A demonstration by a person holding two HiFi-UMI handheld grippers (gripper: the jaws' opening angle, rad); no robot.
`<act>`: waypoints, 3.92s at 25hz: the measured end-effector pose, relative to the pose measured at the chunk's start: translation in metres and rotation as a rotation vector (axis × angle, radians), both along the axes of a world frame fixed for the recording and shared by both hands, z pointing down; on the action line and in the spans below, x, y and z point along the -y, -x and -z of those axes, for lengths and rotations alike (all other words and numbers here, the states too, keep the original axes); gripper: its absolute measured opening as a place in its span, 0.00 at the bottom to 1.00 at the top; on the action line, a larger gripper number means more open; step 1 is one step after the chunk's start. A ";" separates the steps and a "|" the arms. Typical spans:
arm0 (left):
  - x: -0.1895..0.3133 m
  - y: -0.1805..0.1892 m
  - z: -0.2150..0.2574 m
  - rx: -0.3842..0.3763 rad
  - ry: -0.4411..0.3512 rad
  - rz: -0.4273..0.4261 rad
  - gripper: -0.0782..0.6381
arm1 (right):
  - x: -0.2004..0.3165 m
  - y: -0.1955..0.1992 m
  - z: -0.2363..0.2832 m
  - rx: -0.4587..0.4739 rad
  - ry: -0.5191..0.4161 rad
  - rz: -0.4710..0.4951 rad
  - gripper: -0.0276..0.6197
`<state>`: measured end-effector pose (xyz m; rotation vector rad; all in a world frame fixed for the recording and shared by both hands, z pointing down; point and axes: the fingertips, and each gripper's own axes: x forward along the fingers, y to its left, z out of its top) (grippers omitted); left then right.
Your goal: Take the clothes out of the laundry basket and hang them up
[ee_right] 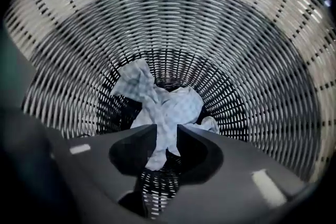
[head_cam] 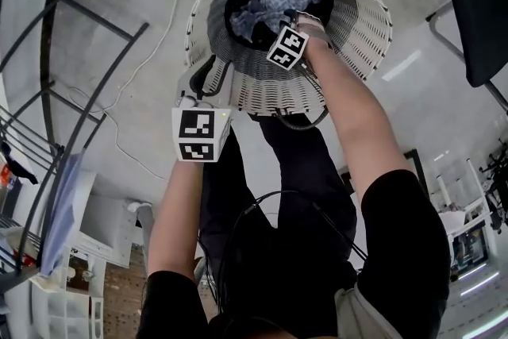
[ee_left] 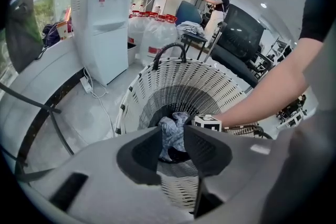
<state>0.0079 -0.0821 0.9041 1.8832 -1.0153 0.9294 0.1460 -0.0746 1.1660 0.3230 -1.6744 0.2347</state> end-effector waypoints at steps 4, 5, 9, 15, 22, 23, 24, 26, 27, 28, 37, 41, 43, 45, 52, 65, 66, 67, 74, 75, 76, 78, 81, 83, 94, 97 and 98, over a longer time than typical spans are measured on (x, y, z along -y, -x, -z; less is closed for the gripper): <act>0.002 0.002 -0.009 -0.010 -0.006 0.008 0.30 | -0.006 0.007 -0.032 -0.007 0.003 0.075 0.26; 0.003 0.002 -0.010 -0.010 -0.009 0.008 0.30 | -0.007 0.007 -0.039 -0.009 0.006 0.087 0.27; 0.009 0.004 -0.016 -0.002 -0.011 0.023 0.30 | -0.010 0.008 -0.063 -0.014 0.016 0.111 0.27; 0.009 0.003 -0.024 -0.013 0.004 0.028 0.30 | -0.016 0.008 -0.075 -0.036 0.031 0.145 0.12; 0.007 -0.002 -0.008 -0.036 0.008 0.003 0.31 | -0.009 0.008 -0.025 0.006 0.039 0.048 0.10; 0.008 -0.002 -0.004 -0.040 0.004 -0.001 0.30 | -0.007 0.008 -0.014 0.016 0.040 0.030 0.10; 0.010 -0.003 0.000 -0.045 -0.001 -0.006 0.30 | -0.005 0.007 -0.002 0.026 0.042 0.018 0.10; 0.011 -0.004 0.010 -0.058 -0.009 -0.021 0.30 | -0.001 0.006 0.025 0.048 0.041 -0.001 0.10; 0.011 -0.004 0.016 -0.065 -0.013 -0.029 0.30 | 0.000 0.007 0.039 0.058 0.037 -0.012 0.10; 0.011 -0.004 0.023 -0.071 -0.018 -0.038 0.30 | 0.001 0.007 0.054 0.068 0.031 -0.025 0.10; -0.007 0.001 0.101 -0.137 -0.079 -0.139 0.31 | 0.013 0.007 0.233 0.208 -0.126 -0.280 0.10; -0.019 0.006 0.138 -0.165 -0.118 -0.218 0.32 | 0.009 0.005 0.322 0.250 -0.218 -0.416 0.10; -0.024 0.011 0.157 -0.170 -0.137 -0.253 0.33 | 0.005 0.003 0.363 0.255 -0.262 -0.484 0.10; -0.028 0.020 0.179 -0.174 -0.150 -0.273 0.33 | 0.002 0.004 0.406 0.267 -0.311 -0.539 0.10; -0.035 0.048 0.251 -0.183 -0.195 -0.279 0.34 | 0.005 0.003 0.545 0.321 -0.474 -0.596 0.09; -0.028 0.064 0.350 -0.186 -0.315 -0.363 0.35 | 0.004 0.032 0.751 0.531 -0.616 -0.596 0.09; -0.029 0.064 0.355 -0.189 -0.318 -0.365 0.35 | 0.002 0.036 0.765 0.562 -0.620 -0.590 0.09; -0.029 0.063 0.360 -0.193 -0.319 -0.366 0.35 | 0.001 0.040 0.780 0.597 -0.624 -0.587 0.09; -0.038 0.059 0.364 -0.194 -0.300 -0.434 0.38 | 0.005 0.056 0.876 0.865 -0.682 -0.588 0.09; -0.038 0.058 0.364 -0.189 -0.301 -0.449 0.38 | 0.006 0.058 0.889 0.899 -0.693 -0.585 0.09; -0.038 0.057 0.363 -0.183 -0.302 -0.462 0.39 | 0.006 0.060 0.901 0.929 -0.703 -0.580 0.09; -0.036 0.055 0.361 -0.171 -0.306 -0.479 0.40 | 0.004 0.063 0.923 0.973 -0.719 -0.562 0.09; -0.027 0.049 0.356 -0.188 -0.304 -0.473 0.41 | 0.002 0.067 0.949 1.011 -0.737 -0.532 0.09; -0.022 0.041 0.352 -0.237 -0.291 -0.460 0.43 | 0.001 0.069 0.963 1.030 -0.745 -0.517 0.09; -0.041 -0.042 0.275 -0.215 -0.197 -0.637 0.51 | -0.021 0.063 1.001 1.053 -0.750 -0.474 0.09; -0.045 -0.066 0.258 -0.200 -0.179 -0.673 0.47 | -0.024 0.055 1.005 1.049 -0.757 -0.483 0.09; -0.046 -0.075 0.255 -0.201 -0.183 -0.685 0.45 | -0.026 0.052 1.006 1.043 -0.760 -0.486 0.09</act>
